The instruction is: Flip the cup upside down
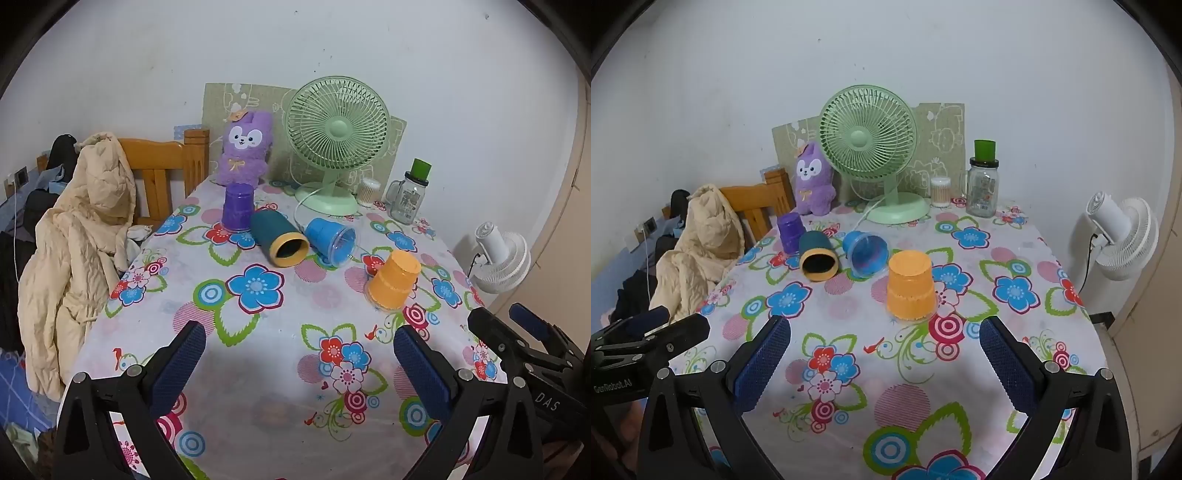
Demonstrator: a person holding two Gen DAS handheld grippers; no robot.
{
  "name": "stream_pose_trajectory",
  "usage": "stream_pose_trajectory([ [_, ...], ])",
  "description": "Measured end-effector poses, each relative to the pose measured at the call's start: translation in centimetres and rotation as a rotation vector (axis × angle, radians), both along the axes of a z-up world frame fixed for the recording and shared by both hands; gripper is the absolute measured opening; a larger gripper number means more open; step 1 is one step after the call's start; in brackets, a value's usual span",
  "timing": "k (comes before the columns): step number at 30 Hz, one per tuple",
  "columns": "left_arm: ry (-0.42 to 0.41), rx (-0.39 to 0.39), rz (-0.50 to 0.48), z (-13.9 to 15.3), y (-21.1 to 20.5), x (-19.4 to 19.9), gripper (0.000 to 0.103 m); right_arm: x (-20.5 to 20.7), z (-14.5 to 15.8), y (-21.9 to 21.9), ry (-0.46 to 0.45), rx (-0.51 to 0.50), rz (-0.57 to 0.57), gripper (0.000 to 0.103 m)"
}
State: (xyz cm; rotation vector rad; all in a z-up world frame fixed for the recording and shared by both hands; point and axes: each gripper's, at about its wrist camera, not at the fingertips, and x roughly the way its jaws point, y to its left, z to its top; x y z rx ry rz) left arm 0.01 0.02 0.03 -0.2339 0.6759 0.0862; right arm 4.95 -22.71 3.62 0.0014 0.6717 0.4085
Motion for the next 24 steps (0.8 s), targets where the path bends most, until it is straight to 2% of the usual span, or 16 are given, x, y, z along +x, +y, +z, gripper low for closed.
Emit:
stream_pose_trajectory([
  [10,-0.001,0.003,-0.001,0.03,0.01,-0.02,0.103,0.36,0.60,-0.08,0.019,0.010,0.001,0.103],
  [24,0.005,0.002,-0.004,-0.16,0.31,-0.75,0.103,0.10,-0.07,0.09,0.011,-0.012,0.002,0.103],
])
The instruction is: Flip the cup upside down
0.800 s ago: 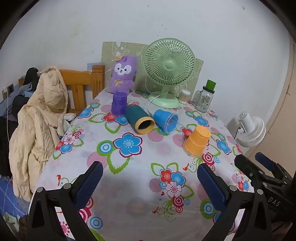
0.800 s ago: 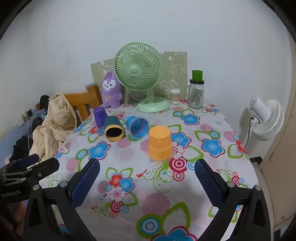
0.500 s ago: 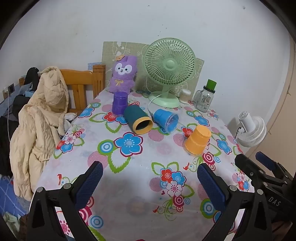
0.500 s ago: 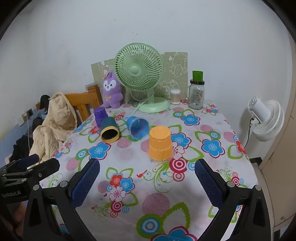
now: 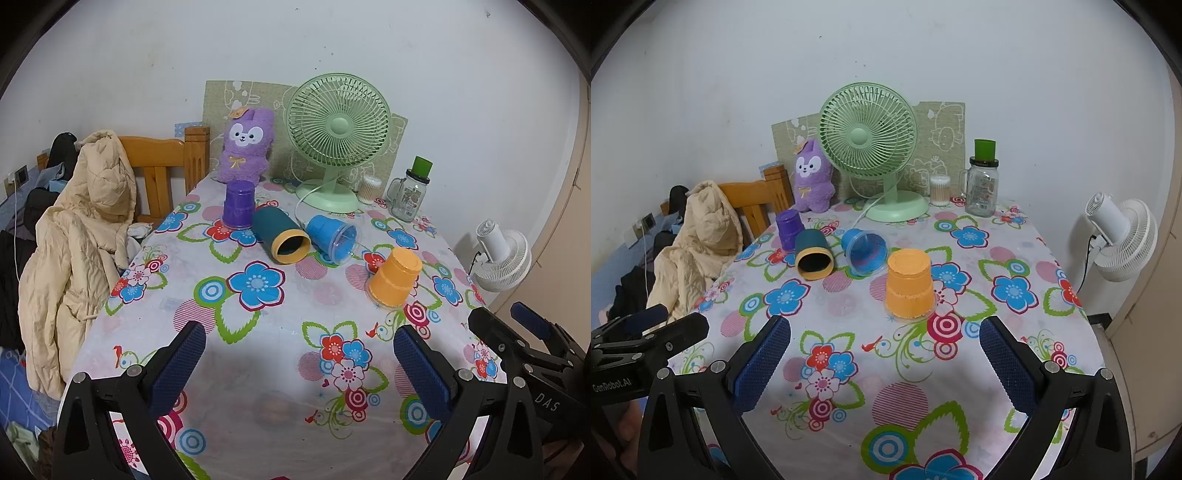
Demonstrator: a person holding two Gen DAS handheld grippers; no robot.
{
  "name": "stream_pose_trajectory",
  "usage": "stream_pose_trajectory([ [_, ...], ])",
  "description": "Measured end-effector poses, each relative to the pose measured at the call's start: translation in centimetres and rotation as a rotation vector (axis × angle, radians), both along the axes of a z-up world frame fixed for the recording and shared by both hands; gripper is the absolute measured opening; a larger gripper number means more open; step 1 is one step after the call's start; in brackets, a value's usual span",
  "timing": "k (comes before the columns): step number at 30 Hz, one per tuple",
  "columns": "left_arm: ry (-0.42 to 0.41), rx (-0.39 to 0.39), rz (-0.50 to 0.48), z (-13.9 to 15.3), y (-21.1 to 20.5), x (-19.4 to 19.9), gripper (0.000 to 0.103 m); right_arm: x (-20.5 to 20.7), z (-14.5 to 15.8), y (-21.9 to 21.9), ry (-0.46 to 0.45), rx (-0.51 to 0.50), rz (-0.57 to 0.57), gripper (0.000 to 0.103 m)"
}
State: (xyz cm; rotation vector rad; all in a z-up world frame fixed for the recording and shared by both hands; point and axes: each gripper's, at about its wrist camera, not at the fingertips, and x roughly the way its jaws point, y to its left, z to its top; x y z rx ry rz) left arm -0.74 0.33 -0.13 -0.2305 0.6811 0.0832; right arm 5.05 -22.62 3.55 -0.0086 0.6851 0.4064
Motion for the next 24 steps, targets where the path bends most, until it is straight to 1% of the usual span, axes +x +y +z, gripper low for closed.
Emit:
stream_pose_trajectory([
  [12,0.006,-0.009,-0.001,-0.6,0.0,0.0,0.103,0.1,-0.2,0.0,0.003,-0.004,-0.007,0.103],
  [16,0.014,-0.007,0.001,-0.9,0.0,0.9,0.103,0.1,-0.2,0.0,0.005,-0.004,-0.006,0.103],
  [24,0.025,-0.011,0.003,-1.3,0.1,1.1,0.103,0.5,-0.5,0.3,0.016,-0.011,-0.003,0.103],
])
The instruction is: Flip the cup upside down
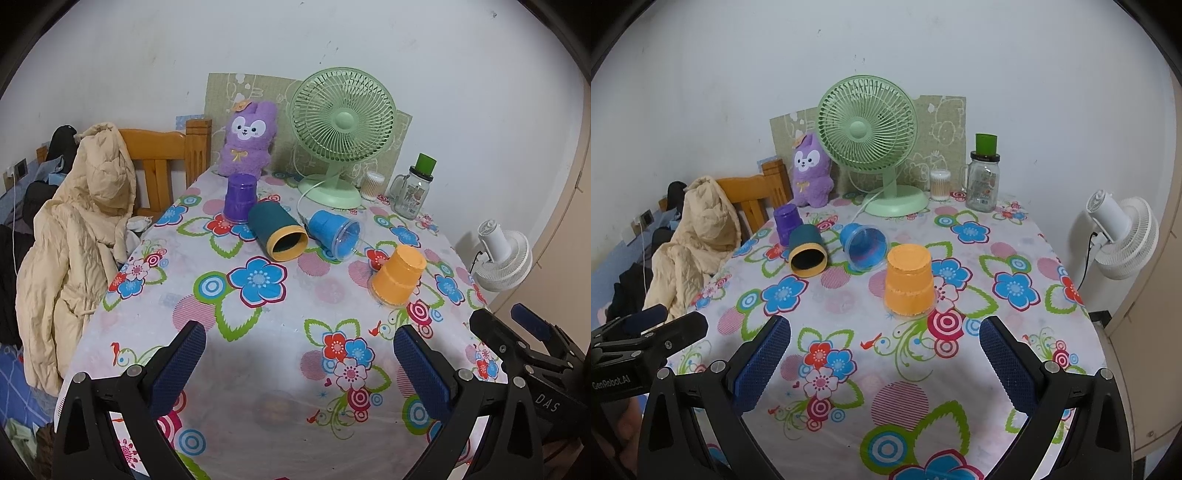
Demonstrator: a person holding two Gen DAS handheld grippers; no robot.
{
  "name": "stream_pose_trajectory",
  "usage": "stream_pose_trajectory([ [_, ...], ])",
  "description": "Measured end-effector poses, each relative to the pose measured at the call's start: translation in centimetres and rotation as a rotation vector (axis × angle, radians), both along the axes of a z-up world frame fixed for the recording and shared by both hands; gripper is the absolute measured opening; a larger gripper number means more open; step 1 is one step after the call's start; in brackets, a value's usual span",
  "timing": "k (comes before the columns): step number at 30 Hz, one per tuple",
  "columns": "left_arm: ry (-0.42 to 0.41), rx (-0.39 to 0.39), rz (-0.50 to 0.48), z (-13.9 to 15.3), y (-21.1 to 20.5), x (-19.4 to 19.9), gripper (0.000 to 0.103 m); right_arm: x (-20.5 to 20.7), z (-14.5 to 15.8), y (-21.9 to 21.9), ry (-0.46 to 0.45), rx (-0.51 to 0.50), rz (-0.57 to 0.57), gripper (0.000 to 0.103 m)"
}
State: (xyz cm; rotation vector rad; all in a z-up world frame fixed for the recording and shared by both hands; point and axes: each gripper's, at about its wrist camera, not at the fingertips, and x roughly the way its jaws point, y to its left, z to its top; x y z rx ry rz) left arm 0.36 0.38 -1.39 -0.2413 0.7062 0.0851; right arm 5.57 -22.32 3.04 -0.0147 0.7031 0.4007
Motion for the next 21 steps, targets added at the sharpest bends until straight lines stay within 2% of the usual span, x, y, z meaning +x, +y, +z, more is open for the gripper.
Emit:
stream_pose_trajectory([
  [13,0.027,-0.013,0.000,-0.9,0.4,1.0,0.103,0.8,-1.0,0.7,0.026,-0.016,0.003,0.103],
  [21,0.064,-0.027,-0.008,-2.0,0.8,2.6,0.103,2.7,-2.5,1.1,0.072,-0.027,-0.004,0.103],
])
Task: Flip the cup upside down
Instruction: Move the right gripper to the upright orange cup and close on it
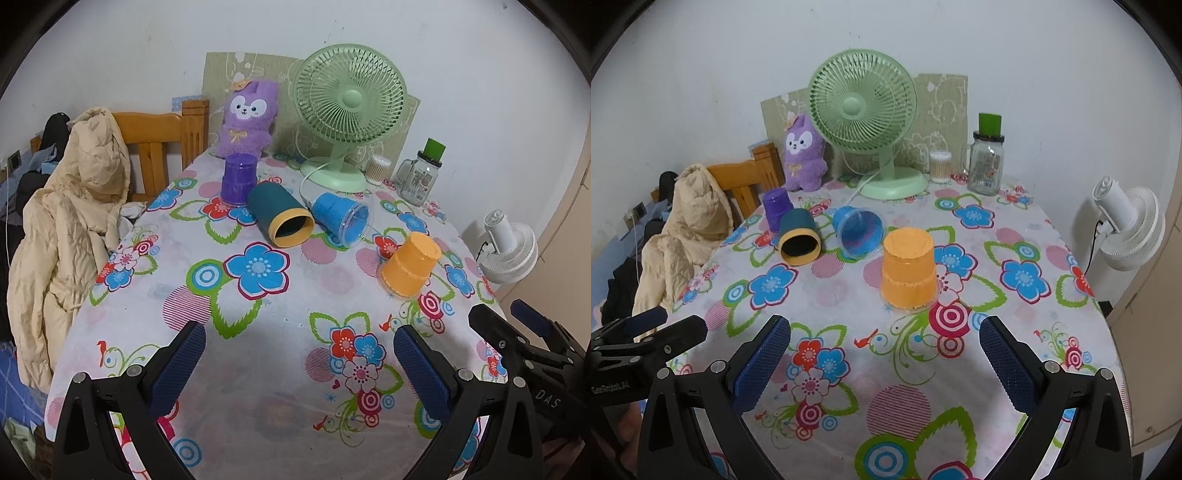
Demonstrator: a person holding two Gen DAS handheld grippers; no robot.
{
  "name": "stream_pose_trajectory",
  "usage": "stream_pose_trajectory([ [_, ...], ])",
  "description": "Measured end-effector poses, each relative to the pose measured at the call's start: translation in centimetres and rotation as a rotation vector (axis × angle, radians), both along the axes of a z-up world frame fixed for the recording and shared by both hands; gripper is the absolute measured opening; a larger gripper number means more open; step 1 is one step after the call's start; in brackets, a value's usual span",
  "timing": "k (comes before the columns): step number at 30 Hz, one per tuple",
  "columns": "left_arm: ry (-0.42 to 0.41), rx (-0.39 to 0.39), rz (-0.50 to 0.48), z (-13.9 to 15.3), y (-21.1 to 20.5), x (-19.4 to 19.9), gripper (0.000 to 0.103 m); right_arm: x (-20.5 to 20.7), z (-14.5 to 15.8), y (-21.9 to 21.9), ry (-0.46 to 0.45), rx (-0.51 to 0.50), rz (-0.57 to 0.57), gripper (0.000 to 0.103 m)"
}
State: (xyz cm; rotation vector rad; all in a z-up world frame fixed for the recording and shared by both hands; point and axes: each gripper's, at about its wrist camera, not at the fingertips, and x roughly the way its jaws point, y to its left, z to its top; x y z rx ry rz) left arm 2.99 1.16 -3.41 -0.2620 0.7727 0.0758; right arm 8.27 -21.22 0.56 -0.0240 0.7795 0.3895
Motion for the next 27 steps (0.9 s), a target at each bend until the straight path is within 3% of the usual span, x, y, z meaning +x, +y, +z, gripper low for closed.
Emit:
stream_pose_trajectory([
  [14,0.058,0.013,-0.044,-2.1,-0.6,5.8,0.103,6.7,-1.8,1.0,0.035,-0.102,-0.010,0.103],
  [18,0.081,0.017,-0.047,-3.0,-1.0,7.7,0.103,9.1,-3.1,1.4,0.083,-0.115,0.000,0.103],
  [27,0.123,0.007,-0.041,-4.5,-0.6,9.4,0.103,14.4,-4.8,4.3,0.149,-0.145,0.106,0.101],
])
